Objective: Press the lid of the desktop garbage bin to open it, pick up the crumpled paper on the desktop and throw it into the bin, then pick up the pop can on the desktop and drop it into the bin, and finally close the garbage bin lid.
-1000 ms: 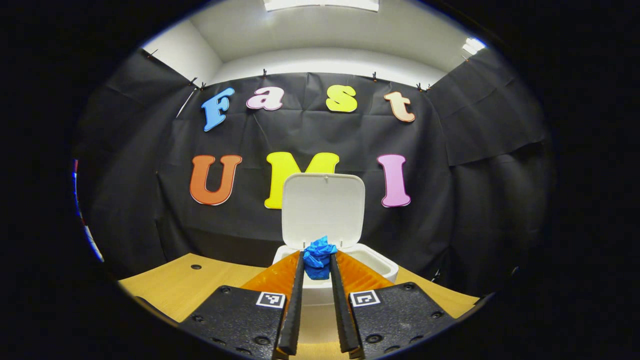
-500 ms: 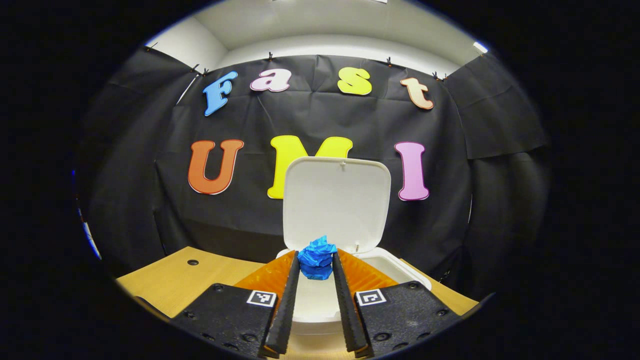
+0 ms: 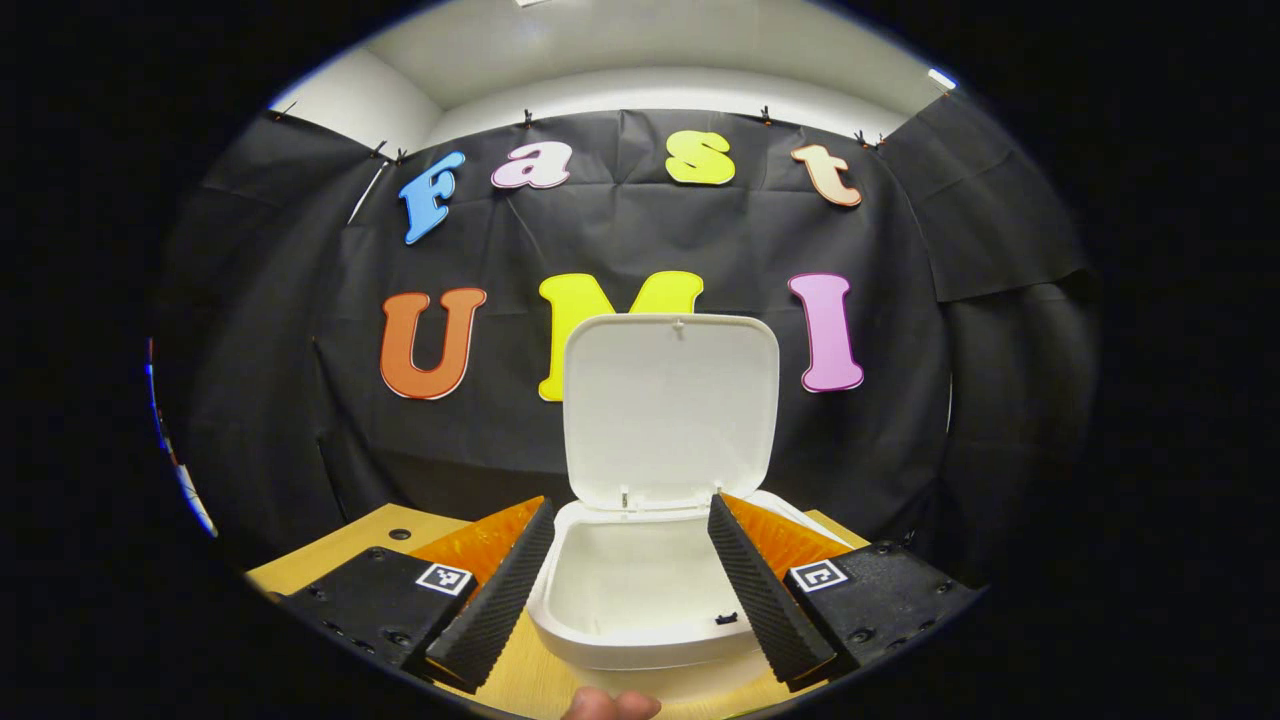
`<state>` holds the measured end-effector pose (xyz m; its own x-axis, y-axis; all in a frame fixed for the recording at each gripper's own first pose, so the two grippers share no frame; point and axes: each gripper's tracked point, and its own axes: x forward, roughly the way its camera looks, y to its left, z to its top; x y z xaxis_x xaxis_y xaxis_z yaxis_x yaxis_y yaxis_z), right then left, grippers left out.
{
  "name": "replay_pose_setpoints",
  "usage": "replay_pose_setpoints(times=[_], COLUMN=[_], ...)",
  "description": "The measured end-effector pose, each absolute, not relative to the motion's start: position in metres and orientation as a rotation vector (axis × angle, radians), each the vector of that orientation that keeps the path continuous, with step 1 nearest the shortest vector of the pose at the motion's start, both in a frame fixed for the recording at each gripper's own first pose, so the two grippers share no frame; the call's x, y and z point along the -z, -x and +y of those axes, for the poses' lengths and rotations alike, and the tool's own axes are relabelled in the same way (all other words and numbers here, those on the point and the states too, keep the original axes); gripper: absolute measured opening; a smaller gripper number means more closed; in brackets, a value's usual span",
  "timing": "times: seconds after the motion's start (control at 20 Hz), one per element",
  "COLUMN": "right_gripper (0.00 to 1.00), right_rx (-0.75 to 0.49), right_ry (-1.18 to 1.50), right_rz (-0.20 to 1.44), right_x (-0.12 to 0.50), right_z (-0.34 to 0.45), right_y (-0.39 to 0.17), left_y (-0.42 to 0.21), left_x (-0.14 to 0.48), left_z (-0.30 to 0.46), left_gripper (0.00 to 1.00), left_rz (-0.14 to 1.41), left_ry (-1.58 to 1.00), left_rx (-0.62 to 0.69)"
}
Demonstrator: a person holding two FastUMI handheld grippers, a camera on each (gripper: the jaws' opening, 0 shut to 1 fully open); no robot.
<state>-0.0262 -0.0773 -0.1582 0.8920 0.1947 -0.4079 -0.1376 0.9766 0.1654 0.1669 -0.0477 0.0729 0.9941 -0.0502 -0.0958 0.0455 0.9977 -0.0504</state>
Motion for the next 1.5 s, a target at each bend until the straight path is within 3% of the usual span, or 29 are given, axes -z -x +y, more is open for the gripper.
replay_pose_setpoints(times=[0.6,1.15,1.5], right_gripper=[0.81,0.81,0.81], right_rx=[-0.147,-0.119,-0.079], right_ry=[-0.107,-0.051,0.04], right_rz=[0.407,0.365,0.262], right_x=[0.146,0.126,0.062], right_z=[-0.077,-0.08,-0.081], right_y=[0.019,0.003,-0.022], left_y=[-0.135,-0.073,-0.043], left_x=[-0.079,-0.024,0.043], left_z=[-0.03,-0.015,0.013], left_gripper=[0.99,0.99,0.99], left_rz=[0.053,0.079,0.137], left_ry=[0.044,0.033,0.032], left_rx=[0.042,0.023,-0.025])
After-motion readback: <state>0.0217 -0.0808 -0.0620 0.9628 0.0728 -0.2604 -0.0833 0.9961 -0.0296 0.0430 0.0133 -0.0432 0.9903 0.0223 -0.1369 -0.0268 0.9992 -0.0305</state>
